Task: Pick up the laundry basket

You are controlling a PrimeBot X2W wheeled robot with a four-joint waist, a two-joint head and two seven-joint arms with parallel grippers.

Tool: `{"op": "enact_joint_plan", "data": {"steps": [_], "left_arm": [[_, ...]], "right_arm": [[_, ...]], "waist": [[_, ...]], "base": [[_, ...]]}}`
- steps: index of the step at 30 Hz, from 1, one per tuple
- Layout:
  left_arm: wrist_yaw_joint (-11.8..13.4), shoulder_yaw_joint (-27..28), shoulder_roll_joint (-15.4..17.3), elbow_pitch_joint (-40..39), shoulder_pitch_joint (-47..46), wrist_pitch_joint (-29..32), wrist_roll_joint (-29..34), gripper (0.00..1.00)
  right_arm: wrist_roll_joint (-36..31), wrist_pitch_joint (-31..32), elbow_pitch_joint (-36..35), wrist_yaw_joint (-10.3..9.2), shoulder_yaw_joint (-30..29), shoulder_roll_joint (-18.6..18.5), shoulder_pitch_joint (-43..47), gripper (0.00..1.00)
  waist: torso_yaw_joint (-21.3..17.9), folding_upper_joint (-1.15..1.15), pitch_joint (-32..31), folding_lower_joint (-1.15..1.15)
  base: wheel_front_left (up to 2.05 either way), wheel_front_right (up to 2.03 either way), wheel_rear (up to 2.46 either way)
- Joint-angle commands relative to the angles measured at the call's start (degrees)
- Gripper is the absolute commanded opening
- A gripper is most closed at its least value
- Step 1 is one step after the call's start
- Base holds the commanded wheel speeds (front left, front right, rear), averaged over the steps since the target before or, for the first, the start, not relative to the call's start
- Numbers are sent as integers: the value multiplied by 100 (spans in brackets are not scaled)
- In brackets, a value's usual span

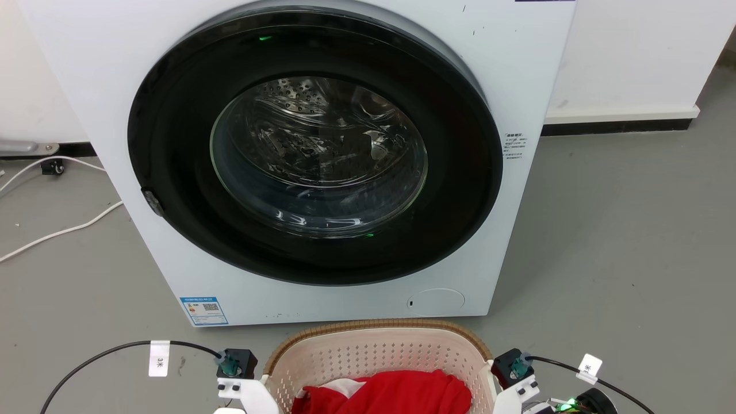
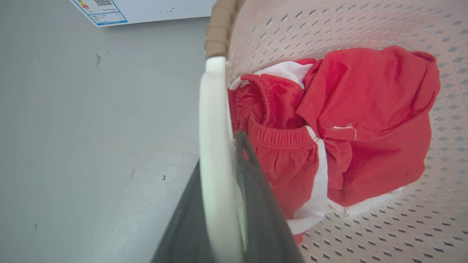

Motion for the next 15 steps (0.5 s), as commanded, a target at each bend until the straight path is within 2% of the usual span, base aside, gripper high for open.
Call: {"op": "enact_joint_plan", "data": {"steps": [1, 15], "left_arm": [[-73, -48, -27, -44, -112, -49, -10, 0], [-73, -276, -21, -15, -126, -121, -262, 0]], "right_arm": [[-4, -44, -6, 67, 51, 35, -65, 0], [108, -52, 17, 67, 159, 31, -83, 0]], "waist": [[0, 0, 2, 0], [-12, 0, -5, 0]], "base": [[0, 0, 0], [0, 0, 0]]}}
